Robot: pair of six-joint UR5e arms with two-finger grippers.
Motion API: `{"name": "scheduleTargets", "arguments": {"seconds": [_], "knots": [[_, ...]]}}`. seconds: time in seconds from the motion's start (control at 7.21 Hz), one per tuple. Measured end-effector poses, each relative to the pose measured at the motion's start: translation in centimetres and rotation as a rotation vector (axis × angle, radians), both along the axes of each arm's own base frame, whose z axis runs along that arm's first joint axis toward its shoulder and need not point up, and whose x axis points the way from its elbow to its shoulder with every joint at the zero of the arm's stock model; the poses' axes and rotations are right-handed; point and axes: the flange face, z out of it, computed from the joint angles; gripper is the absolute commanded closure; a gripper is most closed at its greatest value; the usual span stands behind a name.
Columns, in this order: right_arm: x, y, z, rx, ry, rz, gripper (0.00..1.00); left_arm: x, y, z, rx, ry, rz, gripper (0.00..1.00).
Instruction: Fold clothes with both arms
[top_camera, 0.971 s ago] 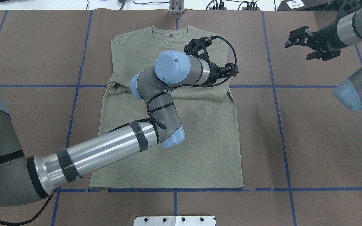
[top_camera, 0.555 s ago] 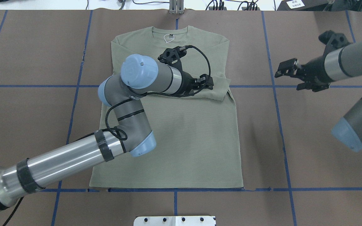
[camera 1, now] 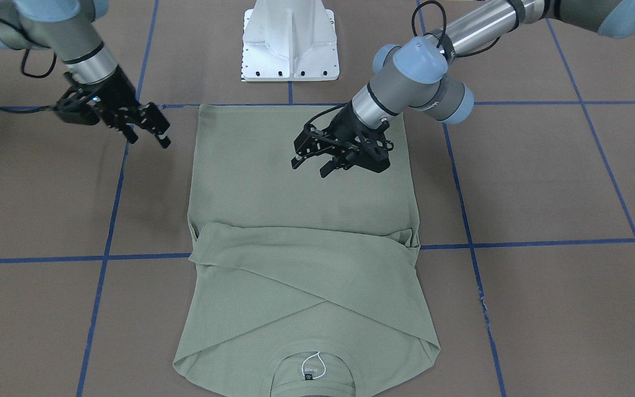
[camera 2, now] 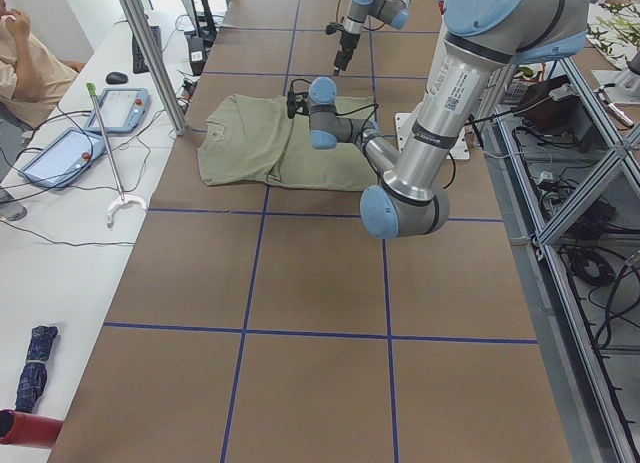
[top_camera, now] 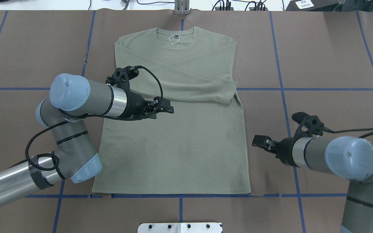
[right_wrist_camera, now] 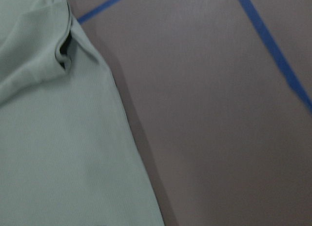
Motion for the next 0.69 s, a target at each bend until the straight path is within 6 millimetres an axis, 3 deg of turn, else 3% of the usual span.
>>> {"name": "scheduleTargets", "arguments": {"seconds": [0.14, 0.28, 0.42, 0.69], "knots": [[-2.7, 4.5, -1.2, -0.022, 0.012, 0.022, 0.04, -1.4, 0.7, 1.0, -0.010, -0.003, 0.017, 0.21], [-4.5, 7.4, -1.9, -0.043, 0.027, 0.054, 0.04, -2.2, 1.1, 2.0, -0.025, -0.012, 0.030, 0.21], [-5.6, 9.0, -2.1, -0.054, 0.047, 0.081, 0.05, -2.6, 1.3, 2.9, -0.042, -0.024, 0.040, 0.21], [-7.6, 10.1, -1.6, -0.083, 0.071, 0.117, 0.11, -2.8, 1.5, 3.7, -0.071, -0.033, 0.050, 0.20]]}}
